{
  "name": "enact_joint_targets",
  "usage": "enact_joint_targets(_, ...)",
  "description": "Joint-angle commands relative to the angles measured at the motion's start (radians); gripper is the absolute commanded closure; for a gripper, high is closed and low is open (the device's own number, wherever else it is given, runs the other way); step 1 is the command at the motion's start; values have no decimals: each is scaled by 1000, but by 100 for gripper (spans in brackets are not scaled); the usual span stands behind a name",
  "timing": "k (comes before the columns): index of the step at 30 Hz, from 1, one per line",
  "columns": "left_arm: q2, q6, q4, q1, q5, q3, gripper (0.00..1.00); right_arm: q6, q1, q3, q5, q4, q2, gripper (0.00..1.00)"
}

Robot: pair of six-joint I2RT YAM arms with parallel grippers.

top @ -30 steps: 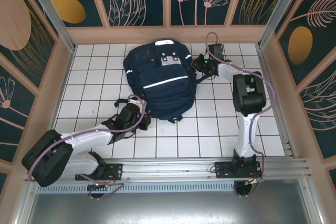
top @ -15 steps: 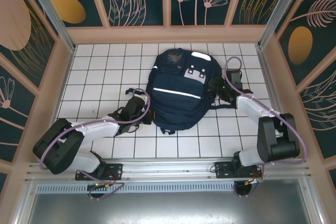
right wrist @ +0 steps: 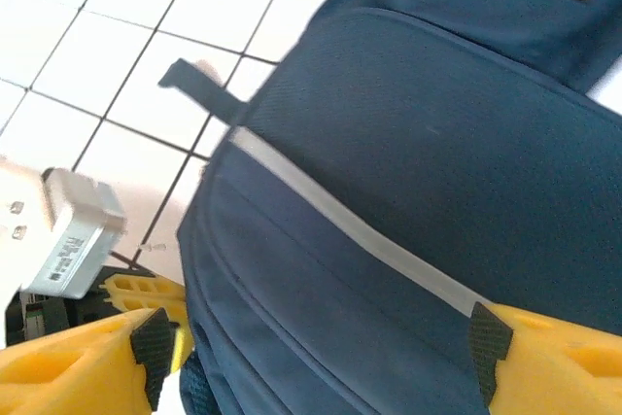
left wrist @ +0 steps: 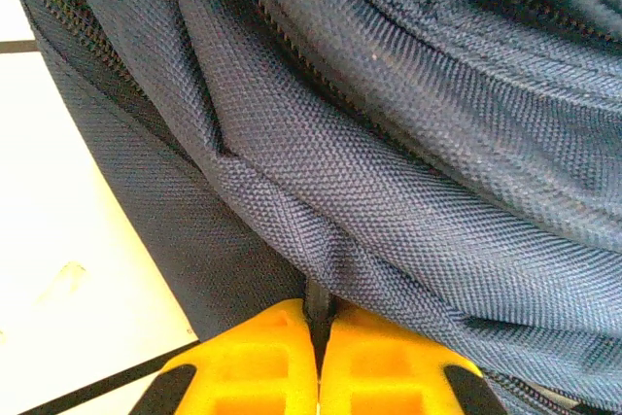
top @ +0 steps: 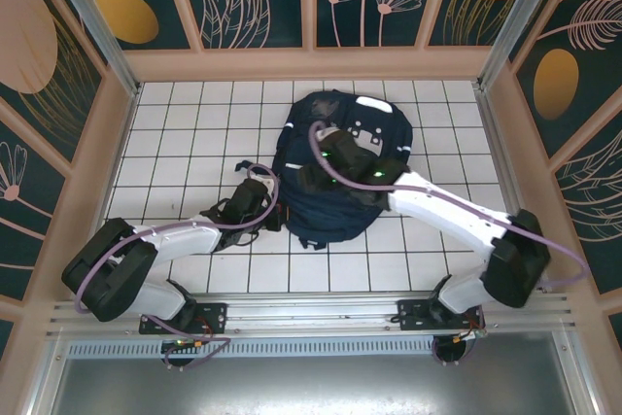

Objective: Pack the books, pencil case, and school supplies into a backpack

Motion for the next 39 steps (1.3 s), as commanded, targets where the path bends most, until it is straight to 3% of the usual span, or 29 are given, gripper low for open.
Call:
enact_joint_targets(1, -23, 6, 49, -1, 36, -15, 100, -281, 27, 10, 98, -16, 67, 23)
enact_joint_targets(7, -78, -2, 59, 5, 21, -43, 100, -726, 27, -226, -70, 328, -101, 23)
enact_joint_targets(13, -98, -3, 73, 13, 17, -55, 100, -902, -36, -198, -97, 295, -37, 29)
enact_joint_targets(17, -113, -6, 75, 14, 12, -69, 100, -924, -66, -168, -114, 262, 26, 38)
enact_joint_targets(20, -122, -7, 70, 15, 2, -73, 100, -929, -70, -168, -165, 252, 43, 40)
enact_joint_targets(27, -111, -2, 75, 17, 9, -70, 100, -927, -71, -181, -188, 263, 63, 35)
enact_joint_targets(39, -102, -2, 80, 19, 18, -67, 100, -949, -70, -278, -213, 292, -62, 30)
